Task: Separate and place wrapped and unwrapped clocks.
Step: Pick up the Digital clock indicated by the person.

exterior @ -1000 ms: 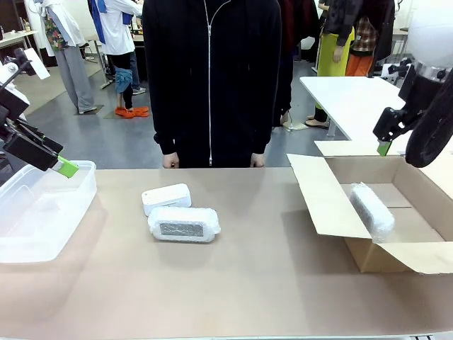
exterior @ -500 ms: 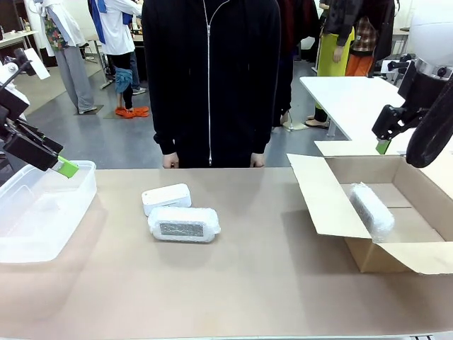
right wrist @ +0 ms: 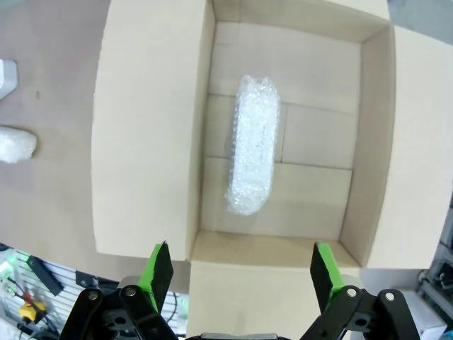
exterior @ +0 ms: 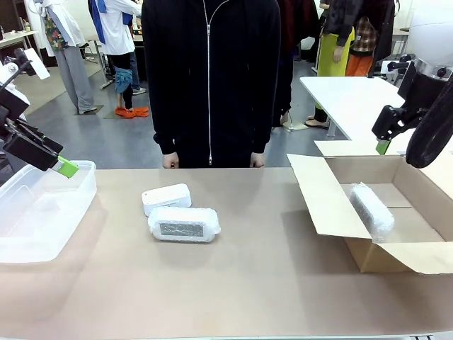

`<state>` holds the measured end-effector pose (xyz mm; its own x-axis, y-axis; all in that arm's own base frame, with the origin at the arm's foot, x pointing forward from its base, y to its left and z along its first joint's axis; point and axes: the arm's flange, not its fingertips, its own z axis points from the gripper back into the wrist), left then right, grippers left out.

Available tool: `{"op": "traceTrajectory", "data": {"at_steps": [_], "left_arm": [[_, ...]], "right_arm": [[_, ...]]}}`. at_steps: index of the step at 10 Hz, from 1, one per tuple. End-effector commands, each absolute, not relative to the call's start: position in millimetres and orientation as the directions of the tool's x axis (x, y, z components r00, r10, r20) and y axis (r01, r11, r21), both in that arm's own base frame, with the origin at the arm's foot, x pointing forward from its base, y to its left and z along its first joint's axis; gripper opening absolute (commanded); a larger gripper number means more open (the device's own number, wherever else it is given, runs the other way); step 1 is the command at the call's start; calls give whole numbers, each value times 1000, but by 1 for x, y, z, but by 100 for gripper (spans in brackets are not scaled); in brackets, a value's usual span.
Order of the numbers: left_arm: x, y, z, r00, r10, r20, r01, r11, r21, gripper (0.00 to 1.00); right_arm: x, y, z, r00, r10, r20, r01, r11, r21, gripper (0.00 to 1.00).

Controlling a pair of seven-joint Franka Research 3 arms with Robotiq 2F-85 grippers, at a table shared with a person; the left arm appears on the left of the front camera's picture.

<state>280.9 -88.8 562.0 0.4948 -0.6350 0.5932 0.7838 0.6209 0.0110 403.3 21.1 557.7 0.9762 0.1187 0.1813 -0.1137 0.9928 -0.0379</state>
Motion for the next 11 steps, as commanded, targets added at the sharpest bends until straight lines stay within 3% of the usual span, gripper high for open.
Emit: {"op": "traceTrajectory", "data": {"at_steps": [1, 7, 8, 11], "left_arm": [[281, -89, 561, 494, -631, 598, 788, 616, -1, 100], [281, -89, 561, 494, -631, 598, 788, 616, -1, 100], [281, -89, 561, 494, -631, 598, 788, 616, -1, 100], [281, -89, 561, 494, -631, 598, 788, 616, -1, 100]], "right_arm": [[405, 19, 558, 977, 120, 178, -115, 993, -37, 100], [403, 21, 558, 976, 119, 181, -114, 993, -38, 100], [412, 50, 556, 936, 224, 272, -240, 970, 28, 100], [411, 136, 556, 758, 507, 411, -578, 813, 63, 100]]}}
